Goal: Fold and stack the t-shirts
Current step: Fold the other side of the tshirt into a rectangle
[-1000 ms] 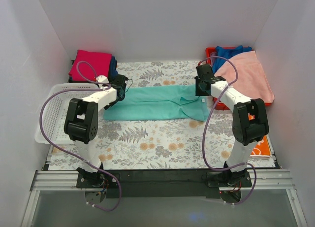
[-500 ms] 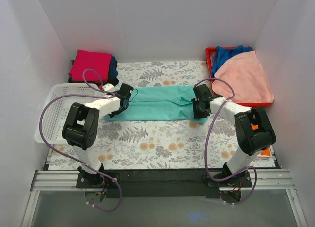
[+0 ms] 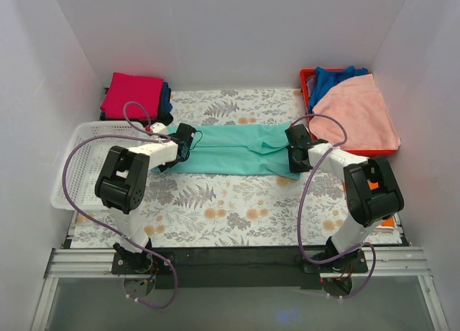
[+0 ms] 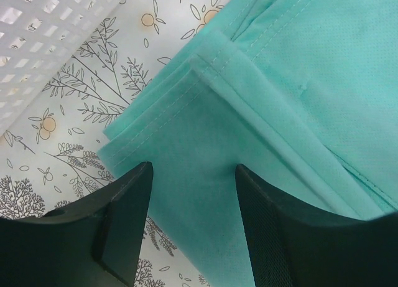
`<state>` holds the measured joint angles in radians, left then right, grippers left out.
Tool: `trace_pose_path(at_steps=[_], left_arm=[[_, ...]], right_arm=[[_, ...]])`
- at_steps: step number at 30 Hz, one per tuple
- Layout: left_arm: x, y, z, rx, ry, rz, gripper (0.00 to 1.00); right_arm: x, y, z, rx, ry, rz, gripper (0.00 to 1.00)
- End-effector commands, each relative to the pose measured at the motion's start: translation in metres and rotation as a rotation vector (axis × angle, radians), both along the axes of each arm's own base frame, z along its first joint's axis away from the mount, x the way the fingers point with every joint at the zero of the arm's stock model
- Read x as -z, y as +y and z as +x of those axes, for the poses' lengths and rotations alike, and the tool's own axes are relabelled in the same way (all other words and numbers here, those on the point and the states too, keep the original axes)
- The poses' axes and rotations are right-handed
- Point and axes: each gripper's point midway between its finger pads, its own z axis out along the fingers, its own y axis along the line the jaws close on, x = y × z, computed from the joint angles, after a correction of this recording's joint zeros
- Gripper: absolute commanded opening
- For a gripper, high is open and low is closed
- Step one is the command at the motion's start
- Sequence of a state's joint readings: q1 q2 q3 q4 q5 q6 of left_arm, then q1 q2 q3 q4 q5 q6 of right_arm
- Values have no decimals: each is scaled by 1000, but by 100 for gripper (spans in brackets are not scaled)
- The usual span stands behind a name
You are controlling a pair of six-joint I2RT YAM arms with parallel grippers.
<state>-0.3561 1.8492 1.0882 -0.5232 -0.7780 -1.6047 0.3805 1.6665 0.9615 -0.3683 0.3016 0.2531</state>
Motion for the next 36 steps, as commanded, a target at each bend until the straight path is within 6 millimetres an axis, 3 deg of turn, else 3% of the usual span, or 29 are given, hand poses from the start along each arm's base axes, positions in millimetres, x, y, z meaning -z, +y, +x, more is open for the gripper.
trace_pose_path(at_steps=[1,14,18,19,21,22,26,29,32,36], left_arm=[[39,17,-42,-19,202,33,55],[38,22,-53,-1,226,21,55],[23,23,-53,11,188,12,55],[12,23,-51,14,156,5,55],[0,22,-49,22,126,-2,55],[-13,20,-45,29,87,-14,55],[-44,19,-38,29,-1,-33,55],[-58,18,-31,35,-42,-35,55],[-65,16,-25,43,-56,-40,55],[-58,12,-20,51,-34,-44,56]], right_arm=[[9,-39,-11,63,39,-140,25],[1,-57,-5,110,36,-179,20],[-13,-58,-2,137,-9,-174,16],[-24,-57,0,139,-41,-157,15],[-36,-50,2,136,-76,-116,15],[-51,-46,5,135,-123,-83,15],[-86,-17,13,64,-218,33,18],[-100,4,18,13,-243,79,19],[-95,24,18,-44,-218,98,19],[-85,54,20,-128,-178,128,20]])
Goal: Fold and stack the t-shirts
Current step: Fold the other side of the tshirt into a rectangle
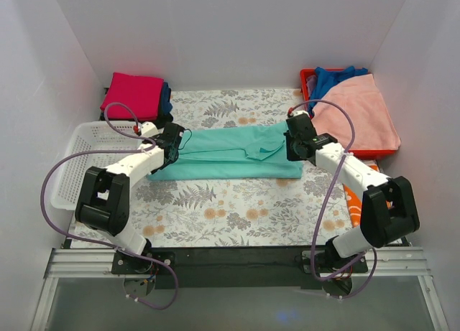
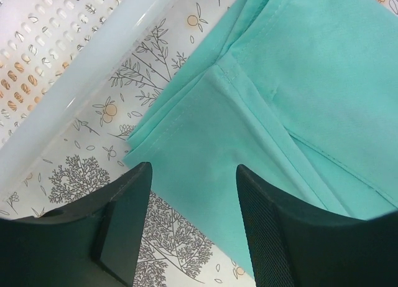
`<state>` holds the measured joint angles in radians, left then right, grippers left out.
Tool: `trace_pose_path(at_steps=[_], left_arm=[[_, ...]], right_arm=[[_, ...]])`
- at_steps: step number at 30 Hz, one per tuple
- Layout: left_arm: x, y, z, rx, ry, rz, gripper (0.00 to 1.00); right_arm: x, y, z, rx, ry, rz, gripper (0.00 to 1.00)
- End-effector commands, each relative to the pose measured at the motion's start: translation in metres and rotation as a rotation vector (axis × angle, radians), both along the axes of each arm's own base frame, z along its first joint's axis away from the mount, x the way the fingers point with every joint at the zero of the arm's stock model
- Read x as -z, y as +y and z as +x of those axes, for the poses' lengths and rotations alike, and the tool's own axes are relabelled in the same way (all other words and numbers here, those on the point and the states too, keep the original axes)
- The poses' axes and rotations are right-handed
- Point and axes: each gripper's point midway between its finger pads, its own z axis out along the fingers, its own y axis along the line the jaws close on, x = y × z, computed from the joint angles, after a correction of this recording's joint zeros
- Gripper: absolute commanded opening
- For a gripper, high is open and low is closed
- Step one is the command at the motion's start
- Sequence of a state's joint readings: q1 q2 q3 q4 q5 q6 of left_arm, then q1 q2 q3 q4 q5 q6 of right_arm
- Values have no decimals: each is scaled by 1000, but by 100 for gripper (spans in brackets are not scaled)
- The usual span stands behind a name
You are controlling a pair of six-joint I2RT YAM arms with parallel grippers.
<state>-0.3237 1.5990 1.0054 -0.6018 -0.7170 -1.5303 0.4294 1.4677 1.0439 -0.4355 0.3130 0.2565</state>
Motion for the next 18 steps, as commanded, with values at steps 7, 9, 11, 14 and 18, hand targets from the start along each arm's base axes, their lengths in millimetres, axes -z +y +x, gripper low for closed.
trace_pose_path(at_steps=[7,9,11,14,18], left_arm=[[11,-8,16,26,20,-9,56],[16,-9,17,25,33,-7,56],[23,-9,16,23,51,-6,56],[26,-10,14,20,51,-16,56],[23,-10,14,22,41,-15,56]], right_arm=[[26,63,10,-194,81,46,20],[32,69,10,-218,98,54,20],[39,72,14,-222,108,49,19],[44,79,22,-237,98,53,18],[53,90,39,-256,108,47,17]])
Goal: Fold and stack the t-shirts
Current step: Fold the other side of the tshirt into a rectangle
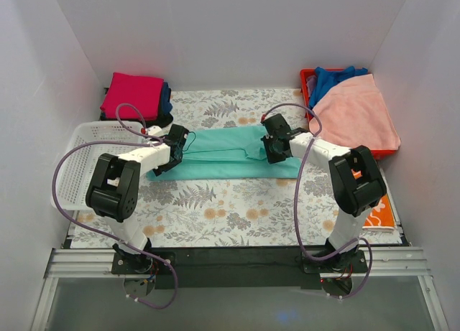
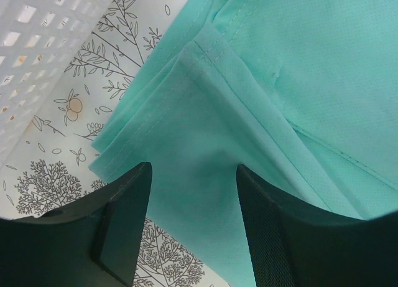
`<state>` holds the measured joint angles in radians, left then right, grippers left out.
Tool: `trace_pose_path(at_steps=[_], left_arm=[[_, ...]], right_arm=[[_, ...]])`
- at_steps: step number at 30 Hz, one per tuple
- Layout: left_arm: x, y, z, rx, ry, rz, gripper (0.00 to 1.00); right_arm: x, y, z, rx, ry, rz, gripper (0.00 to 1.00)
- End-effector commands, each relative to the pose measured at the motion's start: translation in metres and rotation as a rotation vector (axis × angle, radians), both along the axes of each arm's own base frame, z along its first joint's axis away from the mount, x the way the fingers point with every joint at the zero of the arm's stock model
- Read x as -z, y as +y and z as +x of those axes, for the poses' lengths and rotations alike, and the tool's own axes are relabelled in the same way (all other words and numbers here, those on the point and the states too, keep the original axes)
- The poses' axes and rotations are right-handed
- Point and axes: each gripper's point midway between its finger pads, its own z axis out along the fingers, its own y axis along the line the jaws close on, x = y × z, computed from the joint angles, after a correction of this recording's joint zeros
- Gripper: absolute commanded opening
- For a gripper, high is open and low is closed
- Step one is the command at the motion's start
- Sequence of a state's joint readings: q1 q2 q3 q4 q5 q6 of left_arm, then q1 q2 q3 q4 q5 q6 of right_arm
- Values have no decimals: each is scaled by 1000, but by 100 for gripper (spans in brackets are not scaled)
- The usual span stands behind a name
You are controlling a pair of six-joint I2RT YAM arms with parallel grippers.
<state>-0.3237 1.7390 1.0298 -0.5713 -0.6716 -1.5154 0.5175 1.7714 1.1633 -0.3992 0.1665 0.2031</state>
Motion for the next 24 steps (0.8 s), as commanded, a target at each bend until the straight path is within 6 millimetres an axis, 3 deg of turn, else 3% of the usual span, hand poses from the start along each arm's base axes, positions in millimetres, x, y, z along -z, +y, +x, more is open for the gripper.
trace_pose_path(at_steps=[1,9,10,12,13,17,19,20,22,23,24], left_arm=[[-16,-1,10,-4,-60,-7,56],[-23,-1,11,3,-74,-9,56],[-24,-1,11,1,-78,-11,56],[-25,0,10,1,-77,-7,55],[-28,0,10,1,-83,-7,55],[-31,2,10,5,-85,1,56],[-32,3,10,5,-87,4,56],[-32,3,10,5,-86,6,56],[-32,3,10,3,-87,7,56],[-33,3,10,4,-91,4,56],[-33,3,11,5,-91,5,56]], right_arm=[[-13,26,36,-41,-74,47,17],[-8,41,81,-41,-119,9,15],[-21,47,96,-41,-159,23,15],[-21,54,109,-46,-176,22,15],[-36,61,123,-55,-218,34,14],[-46,70,143,-65,-254,37,14],[-52,68,140,-62,-257,39,12],[-45,63,132,-49,-236,33,12],[-58,57,122,-38,-260,45,13],[-42,47,106,-22,-224,27,14],[-57,44,104,-7,-263,49,16]])
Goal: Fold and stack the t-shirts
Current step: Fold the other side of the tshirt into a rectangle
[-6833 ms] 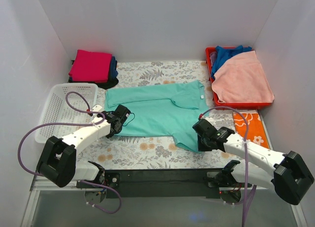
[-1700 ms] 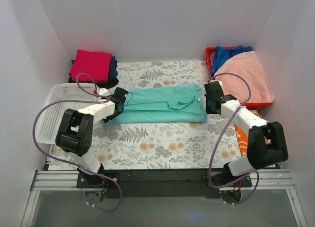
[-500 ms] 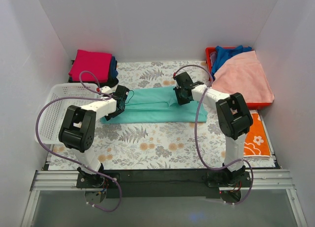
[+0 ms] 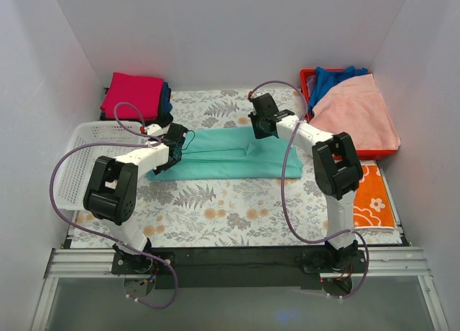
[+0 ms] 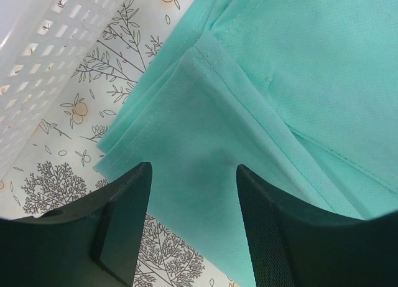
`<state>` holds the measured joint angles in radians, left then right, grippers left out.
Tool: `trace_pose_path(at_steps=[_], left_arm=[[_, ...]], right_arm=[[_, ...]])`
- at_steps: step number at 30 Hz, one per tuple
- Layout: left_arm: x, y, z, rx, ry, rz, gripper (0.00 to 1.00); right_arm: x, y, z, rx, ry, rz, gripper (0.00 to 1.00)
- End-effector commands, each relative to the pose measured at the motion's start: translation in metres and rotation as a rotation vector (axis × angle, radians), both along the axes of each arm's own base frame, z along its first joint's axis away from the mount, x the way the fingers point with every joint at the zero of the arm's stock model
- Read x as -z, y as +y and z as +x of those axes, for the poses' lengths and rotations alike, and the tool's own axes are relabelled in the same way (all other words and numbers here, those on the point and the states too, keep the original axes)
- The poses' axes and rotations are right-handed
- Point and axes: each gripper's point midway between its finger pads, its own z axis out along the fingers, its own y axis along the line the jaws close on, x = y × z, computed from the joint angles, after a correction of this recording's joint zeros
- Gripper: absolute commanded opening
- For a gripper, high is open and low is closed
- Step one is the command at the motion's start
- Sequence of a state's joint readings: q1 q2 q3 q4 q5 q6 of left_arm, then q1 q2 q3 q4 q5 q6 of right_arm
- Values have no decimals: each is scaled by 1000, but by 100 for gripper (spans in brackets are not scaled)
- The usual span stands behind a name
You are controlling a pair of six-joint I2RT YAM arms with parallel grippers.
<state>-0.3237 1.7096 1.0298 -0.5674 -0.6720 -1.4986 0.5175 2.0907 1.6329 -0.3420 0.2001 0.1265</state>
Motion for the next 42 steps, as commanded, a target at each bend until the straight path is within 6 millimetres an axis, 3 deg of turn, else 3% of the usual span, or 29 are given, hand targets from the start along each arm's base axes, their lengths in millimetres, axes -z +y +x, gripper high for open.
trace_pose_path(at_steps=[1,6,9,17,23,27,34,37,42], left_arm=[[-23,3,8,-6,-67,8,56],[-24,3,8,-7,-71,4,55],[-22,2,7,-7,-66,1,56],[-20,3,1,-11,-61,-5,56],[-22,4,2,-8,-64,-3,56],[-23,5,1,-9,-63,4,56],[-21,4,1,-10,-62,-4,55],[-22,4,0,-10,-62,-3,56],[-20,5,-2,-9,-57,-2,56]], right_arm=[[-29,-18,-25,36,-54,22,16],[-10,-22,-61,3,3,54,17],[0,-15,-68,-24,19,49,17],[24,15,-55,-81,49,71,14],[19,37,-27,-103,6,100,12],[16,47,-23,-129,-7,109,7],[9,60,-25,-174,-18,139,7],[18,76,-31,-254,26,182,7],[52,67,-32,-205,107,110,7]])
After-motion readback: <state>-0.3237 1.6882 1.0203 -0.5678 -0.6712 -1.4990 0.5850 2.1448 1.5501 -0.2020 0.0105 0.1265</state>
